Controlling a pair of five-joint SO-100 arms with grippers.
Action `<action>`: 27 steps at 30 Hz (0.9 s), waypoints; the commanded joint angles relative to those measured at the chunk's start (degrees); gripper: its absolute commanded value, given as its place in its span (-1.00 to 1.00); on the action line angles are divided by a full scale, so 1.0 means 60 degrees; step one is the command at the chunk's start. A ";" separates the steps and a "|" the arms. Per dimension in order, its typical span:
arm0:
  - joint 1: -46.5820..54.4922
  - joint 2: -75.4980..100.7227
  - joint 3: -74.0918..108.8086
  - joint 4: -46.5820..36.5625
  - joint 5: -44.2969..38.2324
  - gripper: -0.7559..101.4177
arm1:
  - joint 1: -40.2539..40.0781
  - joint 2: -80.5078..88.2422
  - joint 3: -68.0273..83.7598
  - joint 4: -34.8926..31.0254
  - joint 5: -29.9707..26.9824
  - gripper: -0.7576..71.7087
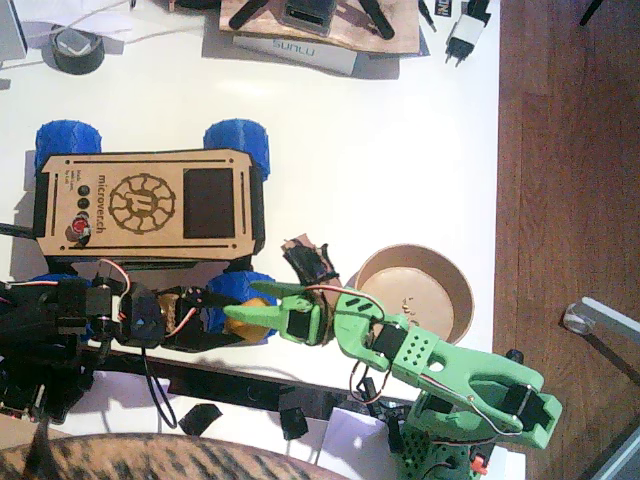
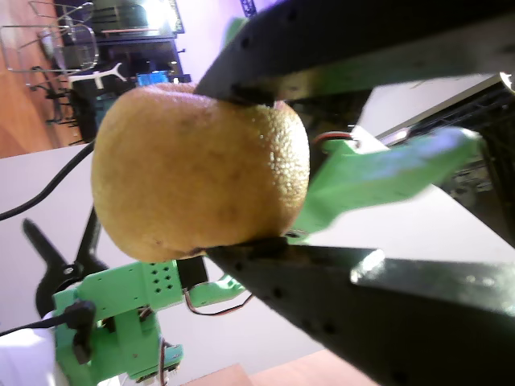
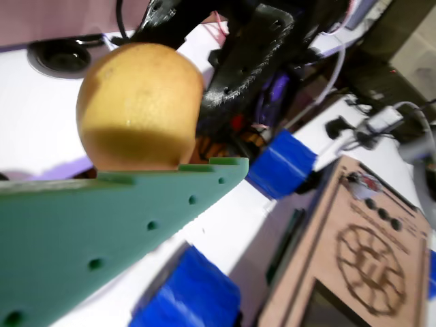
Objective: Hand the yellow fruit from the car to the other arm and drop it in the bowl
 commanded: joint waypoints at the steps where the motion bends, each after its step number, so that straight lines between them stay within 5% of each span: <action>1: 0.0073 0.0029 -0.0337 -0.0132 -0.0073 -0.99 | -0.0205 -0.0059 -0.0557 -0.0220 0.0352 -0.06; 16: 0.0073 0.0029 -0.0337 -0.0132 -0.0073 -0.99 | -0.0615 -0.0425 -0.0571 0.0044 0.2197 -0.06; 27: 0.0073 0.0029 -0.0337 -0.0132 -0.0073 -0.99 | -0.0820 0.0806 0.0146 0.1245 0.3003 -0.04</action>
